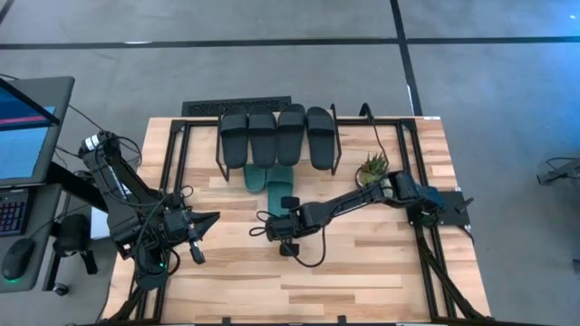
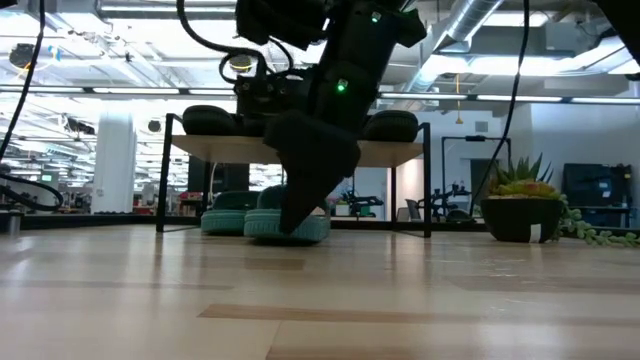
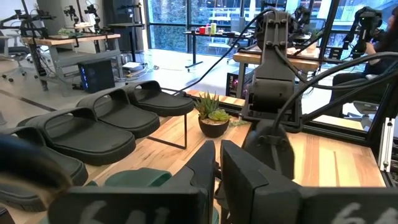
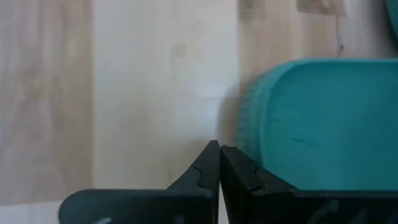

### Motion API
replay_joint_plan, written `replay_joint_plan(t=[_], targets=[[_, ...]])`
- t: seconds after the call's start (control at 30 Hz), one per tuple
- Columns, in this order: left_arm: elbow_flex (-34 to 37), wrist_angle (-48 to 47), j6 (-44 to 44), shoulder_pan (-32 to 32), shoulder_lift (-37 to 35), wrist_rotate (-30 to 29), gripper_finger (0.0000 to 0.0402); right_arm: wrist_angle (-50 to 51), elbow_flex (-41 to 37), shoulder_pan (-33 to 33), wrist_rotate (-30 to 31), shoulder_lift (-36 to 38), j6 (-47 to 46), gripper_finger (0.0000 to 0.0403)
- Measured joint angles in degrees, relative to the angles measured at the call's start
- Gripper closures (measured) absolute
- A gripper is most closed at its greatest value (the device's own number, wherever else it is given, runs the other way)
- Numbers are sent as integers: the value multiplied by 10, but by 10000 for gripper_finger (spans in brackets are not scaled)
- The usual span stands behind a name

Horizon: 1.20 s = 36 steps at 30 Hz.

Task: Pick and place slides into the shelf
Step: Put the green slide under the shelf

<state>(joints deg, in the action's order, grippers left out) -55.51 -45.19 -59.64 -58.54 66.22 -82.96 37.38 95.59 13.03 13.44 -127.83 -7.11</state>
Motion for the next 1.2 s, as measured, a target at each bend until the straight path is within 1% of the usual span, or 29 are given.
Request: replay_joint_plan(t=[0.2,0.57,1.2], targets=[[0,-1,1,0,0,0,388,-10,0,9,-3,0,10,403],[0,-2,0,0,0,0,388,-10,0,-11,-1,0,16,403],[0,-5,4,0,0,0,388,5,0,-72,2,0,56,403]])
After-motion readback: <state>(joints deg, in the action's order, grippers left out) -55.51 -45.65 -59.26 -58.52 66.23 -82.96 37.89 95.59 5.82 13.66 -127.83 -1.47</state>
